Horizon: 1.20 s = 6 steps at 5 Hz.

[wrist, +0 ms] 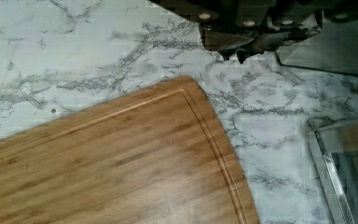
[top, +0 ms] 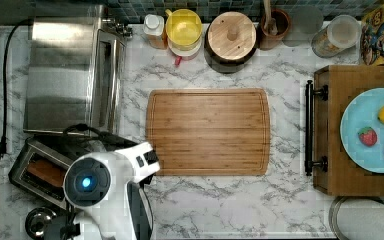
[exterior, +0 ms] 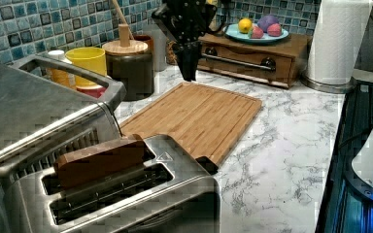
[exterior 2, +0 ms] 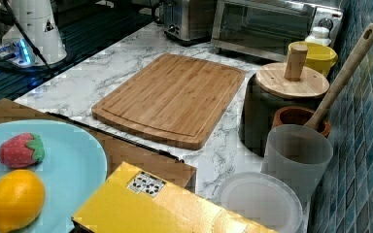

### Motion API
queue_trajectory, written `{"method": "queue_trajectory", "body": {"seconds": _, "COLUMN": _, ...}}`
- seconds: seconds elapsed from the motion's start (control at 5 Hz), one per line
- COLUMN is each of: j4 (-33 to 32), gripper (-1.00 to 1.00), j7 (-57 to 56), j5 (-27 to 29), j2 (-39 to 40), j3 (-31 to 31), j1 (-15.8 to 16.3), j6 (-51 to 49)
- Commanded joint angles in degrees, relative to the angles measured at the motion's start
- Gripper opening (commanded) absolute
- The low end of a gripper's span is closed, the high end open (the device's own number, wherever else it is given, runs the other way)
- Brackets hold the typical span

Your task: Turn on the toaster.

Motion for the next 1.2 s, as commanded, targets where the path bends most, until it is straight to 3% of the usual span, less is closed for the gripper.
{"method": "queue_trajectory", "body": {"seconds": 0.2, "j4": -4.6, "gripper": -1.0, "j7": 13.1, "j5": 6.7, "j2": -4.1, "j3": 4.3, "j1": 2.3, "j6": 4.0}}
{"method": "queue_trajectory", "body": {"seconds": 0.6, "j4": -9.8, "gripper": -1.0, "j7": 17.7, "j5": 10.1, "j2": -7.3, "j3": 8.2, "j1": 3.4, "j6": 8.5}}
{"method": "queue_trajectory", "body": {"seconds": 1.2, "j4": -10.9, "gripper": -1.0, "j7": 18.2, "j5": 13.5, "j2": -6.9, "j3": 10.7, "j1": 3.0, "j6": 8.8}}
